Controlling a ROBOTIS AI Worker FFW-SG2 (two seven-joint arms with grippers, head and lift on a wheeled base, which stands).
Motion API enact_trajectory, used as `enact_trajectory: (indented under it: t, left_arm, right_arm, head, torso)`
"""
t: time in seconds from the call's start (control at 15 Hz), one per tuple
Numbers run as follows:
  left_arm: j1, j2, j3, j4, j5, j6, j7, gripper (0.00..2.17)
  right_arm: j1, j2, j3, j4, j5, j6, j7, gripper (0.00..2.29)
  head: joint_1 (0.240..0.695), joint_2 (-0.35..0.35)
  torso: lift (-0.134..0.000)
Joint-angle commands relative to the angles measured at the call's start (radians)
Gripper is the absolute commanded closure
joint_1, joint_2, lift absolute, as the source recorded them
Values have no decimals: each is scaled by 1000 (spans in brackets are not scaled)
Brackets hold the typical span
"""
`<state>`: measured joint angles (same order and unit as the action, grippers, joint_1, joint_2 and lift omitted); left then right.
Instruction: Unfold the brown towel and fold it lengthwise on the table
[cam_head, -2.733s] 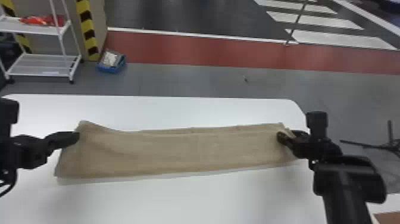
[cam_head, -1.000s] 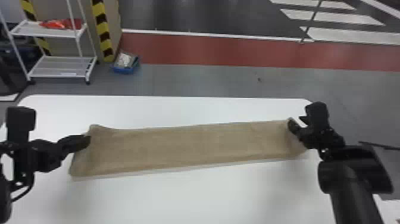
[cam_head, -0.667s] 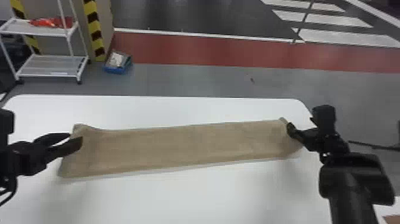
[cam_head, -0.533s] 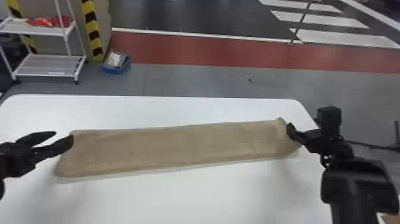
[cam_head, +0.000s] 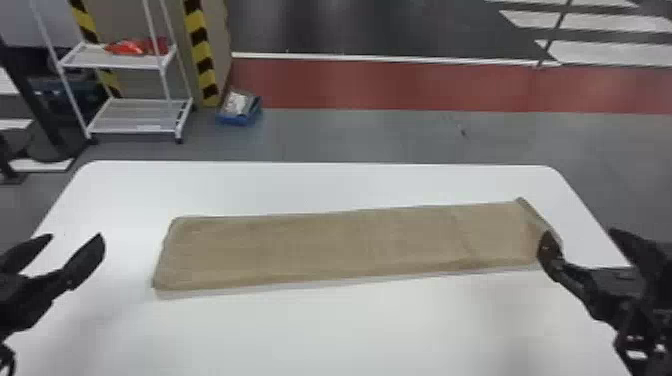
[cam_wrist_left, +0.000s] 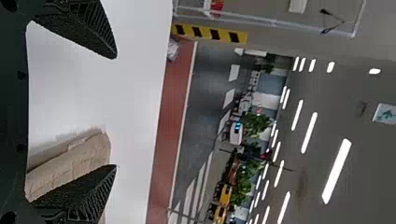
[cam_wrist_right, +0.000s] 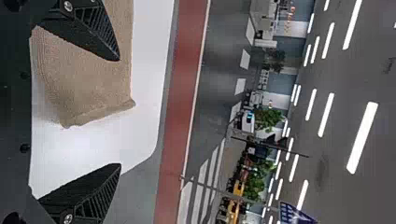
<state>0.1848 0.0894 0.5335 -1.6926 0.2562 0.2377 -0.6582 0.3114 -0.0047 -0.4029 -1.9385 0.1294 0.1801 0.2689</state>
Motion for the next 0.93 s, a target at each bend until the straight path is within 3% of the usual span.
enact_trajectory:
  t: [0.0, 0.13, 0.2, 0.33, 0.53, 0.73, 0.87]
  left_arm:
    - [68, -30, 5, 19, 40, -125, 19, 33]
    - [136, -60, -4, 14, 43, -211, 60, 33]
    - [182, -76, -35, 11, 38, -327, 109, 33]
    - [254, -79, -122, -27, 12, -376, 246, 33]
    - [378, -69, -251, -84, -88, -619, 439, 33]
    - [495, -69, -323, -249, -126, -533, 555, 36]
    - [512, -69, -345, -297, -150, -459, 588, 33]
  right_arm:
    - [152, 6, 131, -54, -2, -211, -83, 83]
    - [190, 6, 276, -57, 24, -282, -160, 83]
    - [190, 6, 340, -51, 56, -285, -189, 83]
    - [201, 6, 411, -37, 81, -294, -249, 83]
    - [218, 6, 461, -33, 81, -328, -267, 83]
    - [233, 6, 500, -42, 87, -331, -266, 83]
    - [238, 6, 510, -43, 101, -334, -266, 83]
  head:
    - [695, -20]
    - [695, 34]
    - [695, 107]
    - [695, 182]
    - [695, 244]
    - [695, 238]
    - [695, 239]
  torso:
    - [-109]
    - [-109]
    - [-109]
    - [-109]
    - [-109]
    - [-109]
    - [-109]
